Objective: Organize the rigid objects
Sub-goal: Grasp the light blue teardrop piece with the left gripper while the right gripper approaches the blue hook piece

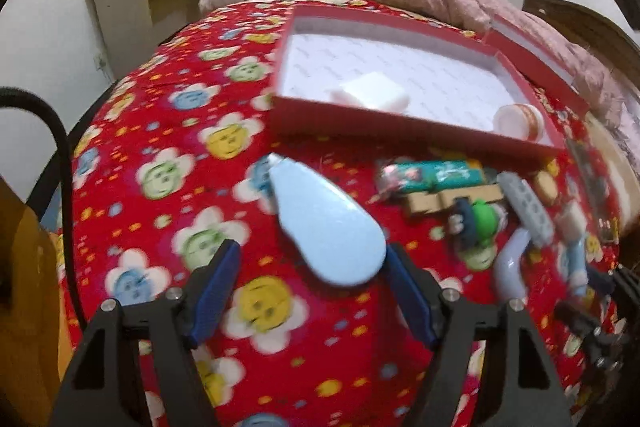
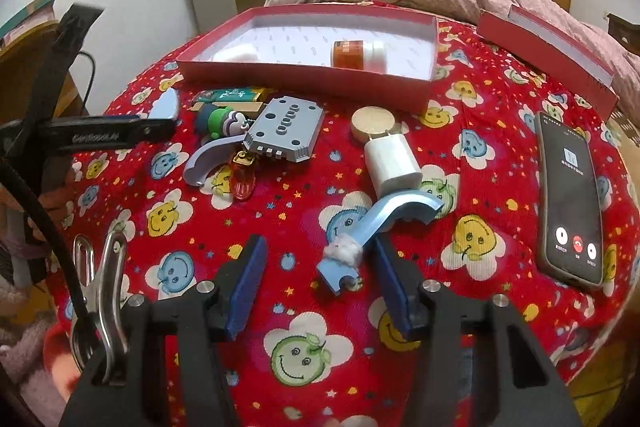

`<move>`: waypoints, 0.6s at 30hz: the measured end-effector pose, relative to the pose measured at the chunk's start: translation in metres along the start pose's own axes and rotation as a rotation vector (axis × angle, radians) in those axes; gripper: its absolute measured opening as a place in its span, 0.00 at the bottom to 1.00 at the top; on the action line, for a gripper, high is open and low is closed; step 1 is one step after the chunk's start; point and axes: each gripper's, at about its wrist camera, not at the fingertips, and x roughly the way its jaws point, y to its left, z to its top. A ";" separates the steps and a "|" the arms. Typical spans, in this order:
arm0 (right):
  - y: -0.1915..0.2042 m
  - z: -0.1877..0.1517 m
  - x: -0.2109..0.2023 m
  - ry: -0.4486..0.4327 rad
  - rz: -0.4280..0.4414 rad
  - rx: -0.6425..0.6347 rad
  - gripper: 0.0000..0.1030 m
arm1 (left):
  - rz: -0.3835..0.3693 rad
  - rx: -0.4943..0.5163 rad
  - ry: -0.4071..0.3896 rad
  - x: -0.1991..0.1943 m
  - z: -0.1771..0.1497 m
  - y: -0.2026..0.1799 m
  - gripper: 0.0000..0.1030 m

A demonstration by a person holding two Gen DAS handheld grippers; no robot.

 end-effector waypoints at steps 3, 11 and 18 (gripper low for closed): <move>-0.001 0.000 0.000 -0.001 0.005 0.005 0.55 | 0.011 -0.026 0.011 -0.002 -0.002 0.011 0.76; -0.001 0.000 -0.002 0.003 0.021 0.031 0.55 | -0.022 -0.040 0.000 -0.003 0.007 0.005 0.76; -0.001 -0.005 -0.006 0.007 0.030 0.056 0.55 | 0.025 -0.001 -0.023 0.005 0.007 -0.007 0.49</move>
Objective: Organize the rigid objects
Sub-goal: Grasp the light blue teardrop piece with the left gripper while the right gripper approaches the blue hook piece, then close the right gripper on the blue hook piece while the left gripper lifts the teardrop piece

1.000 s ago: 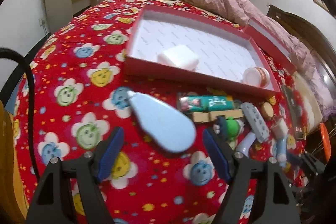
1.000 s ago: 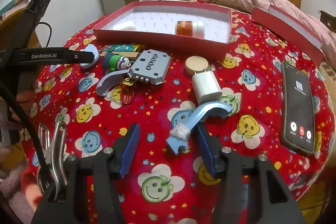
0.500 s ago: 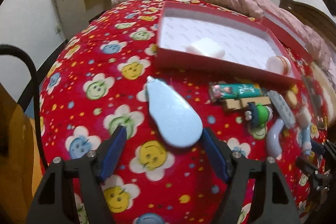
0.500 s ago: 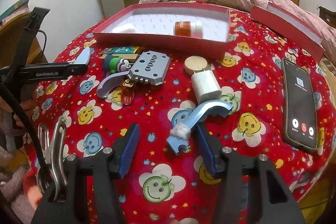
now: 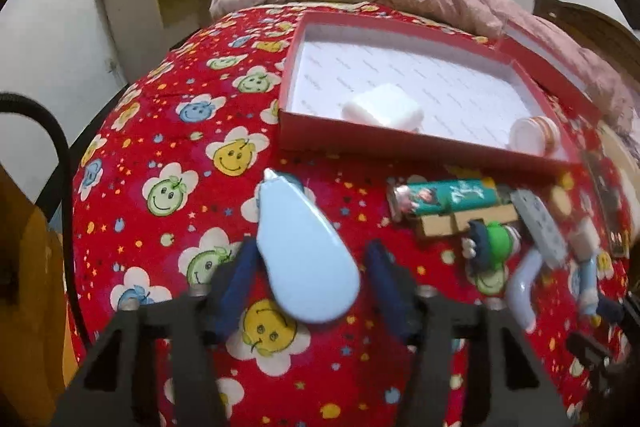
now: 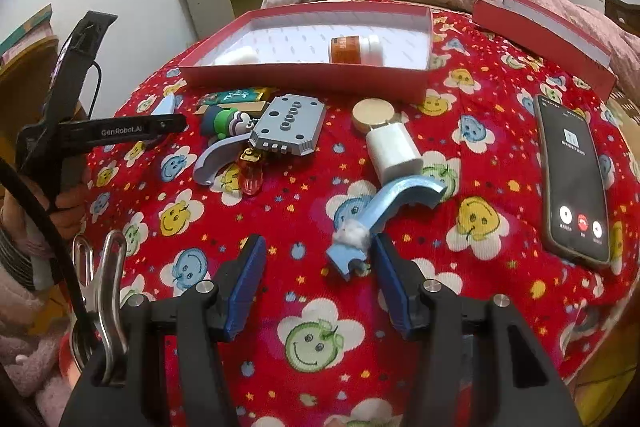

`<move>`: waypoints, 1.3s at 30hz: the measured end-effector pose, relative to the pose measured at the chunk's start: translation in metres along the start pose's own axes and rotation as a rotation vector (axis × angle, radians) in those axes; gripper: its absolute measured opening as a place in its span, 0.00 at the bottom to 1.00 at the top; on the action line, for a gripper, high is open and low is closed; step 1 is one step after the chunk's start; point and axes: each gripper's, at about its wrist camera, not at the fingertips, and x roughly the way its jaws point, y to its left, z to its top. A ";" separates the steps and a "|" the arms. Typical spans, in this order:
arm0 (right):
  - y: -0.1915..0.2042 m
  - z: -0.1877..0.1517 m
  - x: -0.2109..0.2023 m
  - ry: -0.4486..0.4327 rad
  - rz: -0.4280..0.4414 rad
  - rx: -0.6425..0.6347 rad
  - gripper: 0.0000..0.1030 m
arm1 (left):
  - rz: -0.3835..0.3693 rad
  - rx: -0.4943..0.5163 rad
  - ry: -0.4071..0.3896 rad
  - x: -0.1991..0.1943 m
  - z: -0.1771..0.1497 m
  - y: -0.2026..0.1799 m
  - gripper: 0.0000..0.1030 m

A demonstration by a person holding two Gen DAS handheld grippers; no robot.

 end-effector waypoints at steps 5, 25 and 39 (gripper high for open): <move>0.000 0.000 0.000 -0.003 -0.003 0.010 0.55 | -0.039 0.023 0.008 -0.008 -0.010 0.002 0.42; -0.013 0.013 0.007 -0.021 -0.175 0.128 0.32 | -0.073 0.030 -0.020 -0.011 -0.018 -0.003 0.42; -0.025 0.008 0.000 -0.065 -0.140 0.198 0.18 | -0.072 0.008 -0.019 -0.010 -0.014 -0.001 0.41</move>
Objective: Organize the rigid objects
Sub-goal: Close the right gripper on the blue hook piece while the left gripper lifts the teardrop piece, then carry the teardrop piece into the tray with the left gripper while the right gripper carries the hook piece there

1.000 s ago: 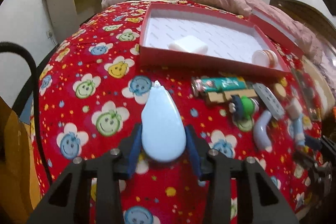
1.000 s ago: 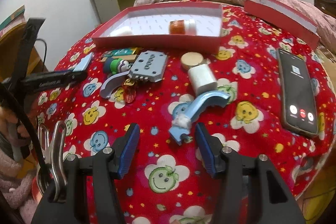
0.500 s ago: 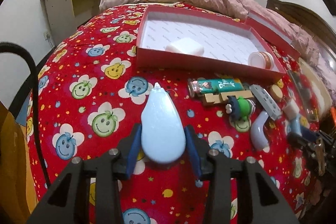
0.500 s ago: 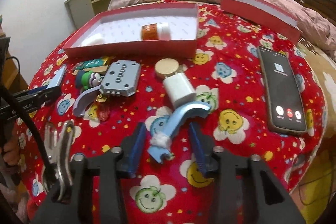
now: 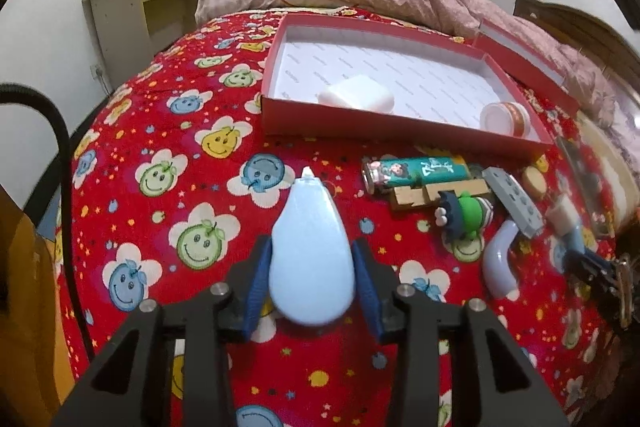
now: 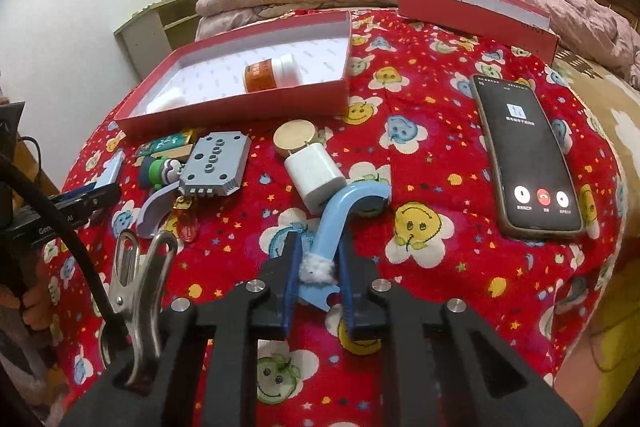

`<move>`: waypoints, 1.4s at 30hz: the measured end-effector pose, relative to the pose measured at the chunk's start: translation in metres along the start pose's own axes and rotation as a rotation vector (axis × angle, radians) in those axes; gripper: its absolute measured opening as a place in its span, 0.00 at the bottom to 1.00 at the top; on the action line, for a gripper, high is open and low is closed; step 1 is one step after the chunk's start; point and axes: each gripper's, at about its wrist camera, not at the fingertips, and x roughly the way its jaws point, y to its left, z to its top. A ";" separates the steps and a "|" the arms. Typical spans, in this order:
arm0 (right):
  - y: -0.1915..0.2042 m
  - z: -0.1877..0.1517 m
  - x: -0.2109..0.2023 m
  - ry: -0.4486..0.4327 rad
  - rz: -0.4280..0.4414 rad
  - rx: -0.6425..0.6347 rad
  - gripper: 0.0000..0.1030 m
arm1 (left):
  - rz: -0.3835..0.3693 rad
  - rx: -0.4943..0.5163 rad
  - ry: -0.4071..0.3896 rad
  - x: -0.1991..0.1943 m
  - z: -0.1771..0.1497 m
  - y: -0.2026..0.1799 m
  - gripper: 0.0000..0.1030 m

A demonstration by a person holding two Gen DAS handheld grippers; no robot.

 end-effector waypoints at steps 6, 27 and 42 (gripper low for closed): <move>0.003 -0.002 -0.008 -0.014 0.030 0.011 0.18 | -0.032 -0.008 -0.008 -0.013 -0.004 0.005 0.41; 0.036 0.010 -0.032 -0.060 0.072 -0.086 0.18 | -0.112 -0.028 -0.088 -0.052 0.010 0.003 0.41; 0.046 0.063 -0.031 -0.050 0.083 -0.150 0.18 | -0.127 -0.008 -0.136 -0.058 0.061 -0.010 0.41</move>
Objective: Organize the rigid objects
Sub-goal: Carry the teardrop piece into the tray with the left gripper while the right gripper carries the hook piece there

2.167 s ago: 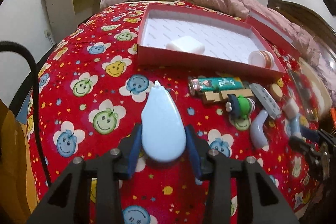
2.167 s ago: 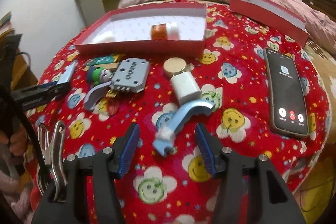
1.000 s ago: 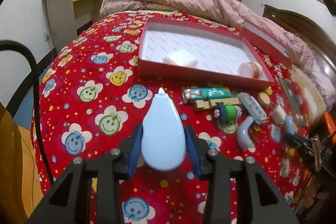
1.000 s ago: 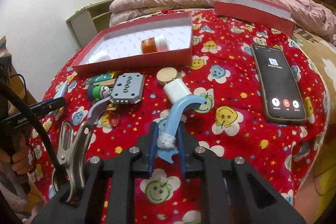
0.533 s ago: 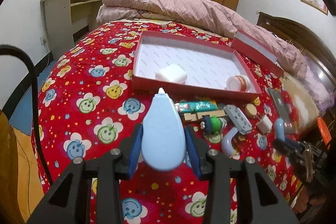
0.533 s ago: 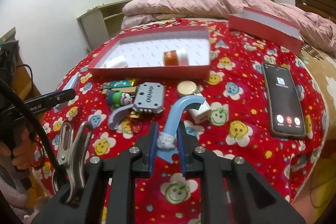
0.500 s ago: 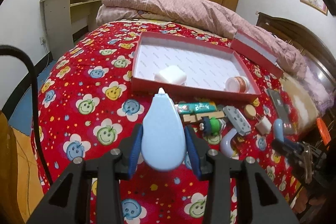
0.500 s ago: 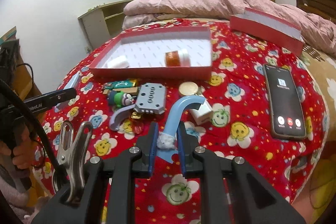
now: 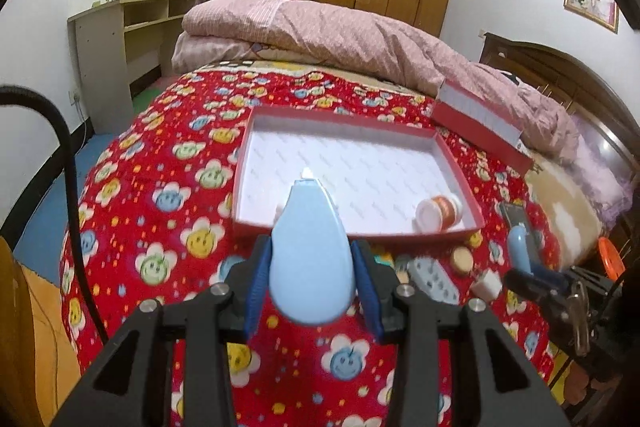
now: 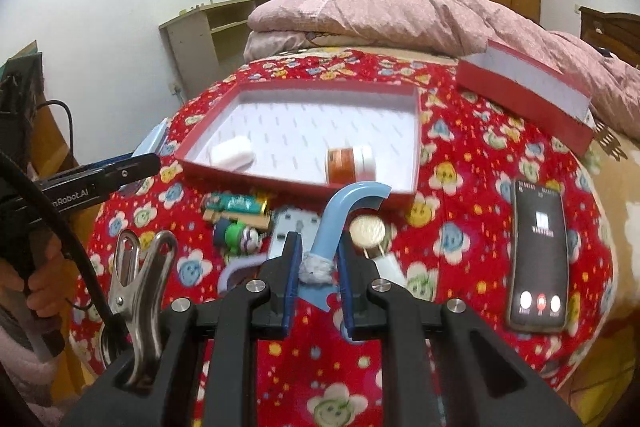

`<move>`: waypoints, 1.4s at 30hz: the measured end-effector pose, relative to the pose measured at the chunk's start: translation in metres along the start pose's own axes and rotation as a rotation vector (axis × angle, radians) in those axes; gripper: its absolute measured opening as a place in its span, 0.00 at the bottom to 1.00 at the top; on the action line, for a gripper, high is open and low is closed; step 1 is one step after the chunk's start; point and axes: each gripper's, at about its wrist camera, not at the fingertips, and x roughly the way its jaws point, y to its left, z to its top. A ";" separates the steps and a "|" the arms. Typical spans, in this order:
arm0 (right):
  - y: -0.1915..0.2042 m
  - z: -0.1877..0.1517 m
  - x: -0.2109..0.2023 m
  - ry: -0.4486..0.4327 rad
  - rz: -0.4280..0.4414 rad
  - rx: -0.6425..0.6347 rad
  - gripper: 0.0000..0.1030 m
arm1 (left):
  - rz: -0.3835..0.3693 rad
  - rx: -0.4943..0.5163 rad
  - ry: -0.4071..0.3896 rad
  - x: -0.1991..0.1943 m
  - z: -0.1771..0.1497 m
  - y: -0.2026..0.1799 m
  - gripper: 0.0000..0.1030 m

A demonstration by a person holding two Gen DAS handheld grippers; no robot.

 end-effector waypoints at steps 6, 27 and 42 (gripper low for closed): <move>-0.001 0.021 0.010 0.005 -0.005 -0.021 0.18 | 0.014 0.036 -0.024 0.003 0.022 -0.005 0.41; -0.021 0.094 0.076 0.090 0.018 -0.045 0.18 | 0.000 0.056 0.070 0.078 0.073 -0.014 0.41; -0.045 0.111 0.138 0.161 0.021 -0.001 0.18 | 0.016 0.070 0.154 0.144 0.083 -0.017 0.41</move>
